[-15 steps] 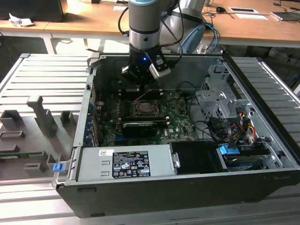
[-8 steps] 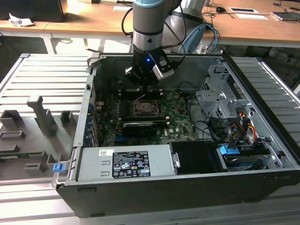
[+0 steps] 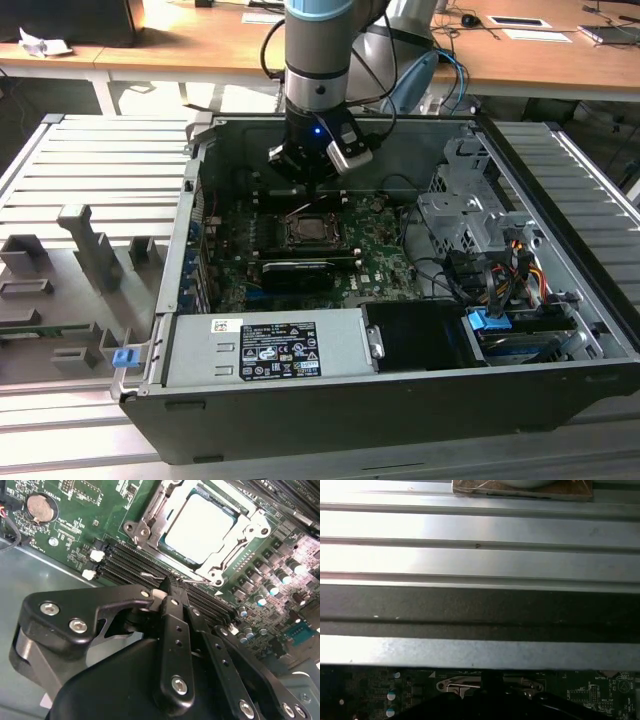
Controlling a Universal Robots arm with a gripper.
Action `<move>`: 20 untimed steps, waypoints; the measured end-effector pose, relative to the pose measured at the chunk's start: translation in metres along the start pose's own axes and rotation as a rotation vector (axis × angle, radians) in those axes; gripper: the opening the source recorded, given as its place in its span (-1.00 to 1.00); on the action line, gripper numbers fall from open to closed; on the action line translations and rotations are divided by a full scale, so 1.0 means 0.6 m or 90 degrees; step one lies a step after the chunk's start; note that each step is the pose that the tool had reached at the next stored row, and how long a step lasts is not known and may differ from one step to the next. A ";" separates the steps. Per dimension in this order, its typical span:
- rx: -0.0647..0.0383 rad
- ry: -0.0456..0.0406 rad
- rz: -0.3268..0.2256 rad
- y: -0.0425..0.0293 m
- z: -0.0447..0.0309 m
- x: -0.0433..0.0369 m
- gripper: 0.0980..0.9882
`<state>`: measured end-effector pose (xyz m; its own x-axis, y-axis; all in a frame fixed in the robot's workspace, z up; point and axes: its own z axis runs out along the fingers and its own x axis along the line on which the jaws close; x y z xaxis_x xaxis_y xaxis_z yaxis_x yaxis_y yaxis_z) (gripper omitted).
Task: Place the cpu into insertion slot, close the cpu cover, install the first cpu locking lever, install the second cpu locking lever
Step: 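Install the first cpu locking lever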
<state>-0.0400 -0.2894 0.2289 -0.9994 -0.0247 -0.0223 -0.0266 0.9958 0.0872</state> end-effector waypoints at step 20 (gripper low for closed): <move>-0.004 -0.0024 -0.008 0.003 0.025 -0.031 -0.98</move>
<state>-0.0213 -0.2861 0.2146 -0.9990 -0.0367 -0.0272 -0.0391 0.9949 0.0929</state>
